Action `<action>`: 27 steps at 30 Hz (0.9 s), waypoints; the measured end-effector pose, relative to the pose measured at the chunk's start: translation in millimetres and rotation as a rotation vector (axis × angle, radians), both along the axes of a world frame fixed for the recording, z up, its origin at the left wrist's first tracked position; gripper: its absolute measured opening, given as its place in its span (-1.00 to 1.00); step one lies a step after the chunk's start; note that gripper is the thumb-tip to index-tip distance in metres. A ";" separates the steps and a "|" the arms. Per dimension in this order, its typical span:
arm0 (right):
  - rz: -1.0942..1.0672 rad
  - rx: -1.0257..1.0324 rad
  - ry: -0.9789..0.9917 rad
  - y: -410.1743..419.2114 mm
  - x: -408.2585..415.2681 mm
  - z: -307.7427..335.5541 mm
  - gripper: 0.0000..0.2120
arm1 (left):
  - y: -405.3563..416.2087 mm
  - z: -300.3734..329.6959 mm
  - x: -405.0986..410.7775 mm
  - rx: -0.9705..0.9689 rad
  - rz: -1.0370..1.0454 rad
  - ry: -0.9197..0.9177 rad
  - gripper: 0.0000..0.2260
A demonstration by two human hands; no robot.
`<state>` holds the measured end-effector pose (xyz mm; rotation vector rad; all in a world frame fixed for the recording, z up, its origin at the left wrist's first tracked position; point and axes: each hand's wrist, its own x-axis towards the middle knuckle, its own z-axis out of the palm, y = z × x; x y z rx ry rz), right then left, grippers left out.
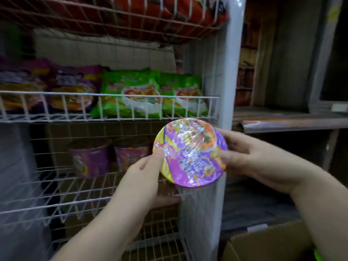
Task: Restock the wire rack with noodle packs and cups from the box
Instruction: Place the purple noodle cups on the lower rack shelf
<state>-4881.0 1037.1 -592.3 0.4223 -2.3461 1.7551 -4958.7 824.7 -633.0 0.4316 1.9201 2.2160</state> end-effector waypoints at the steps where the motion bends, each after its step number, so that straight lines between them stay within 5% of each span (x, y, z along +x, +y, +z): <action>1: 0.039 0.068 -0.004 -12.4 -11.5 1.2 -0.44 | -12.0 1.2 -10.2 -0.007 0.031 0.000 -0.71; 7: 0.096 0.054 -0.086 -90.2 -84.5 -4.4 -0.26 | -86.6 3.5 -52.2 -0.065 0.214 0.036 -0.69; 12: 0.148 -0.013 -0.158 -152.0 -126.5 -20.3 -0.28 | -145.4 5.8 -67.6 -0.225 0.348 0.113 -0.63; 21: 0.061 0.157 -0.201 -256.1 -209.2 -50.6 -0.43 | -239.4 -26.6 -154.7 -0.288 0.519 -0.082 -0.43; 27: -0.119 -0.169 -0.368 -300.5 -252.3 -63.1 -0.57 | -251.6 -6.1 -142.3 -0.109 0.468 -0.257 -0.76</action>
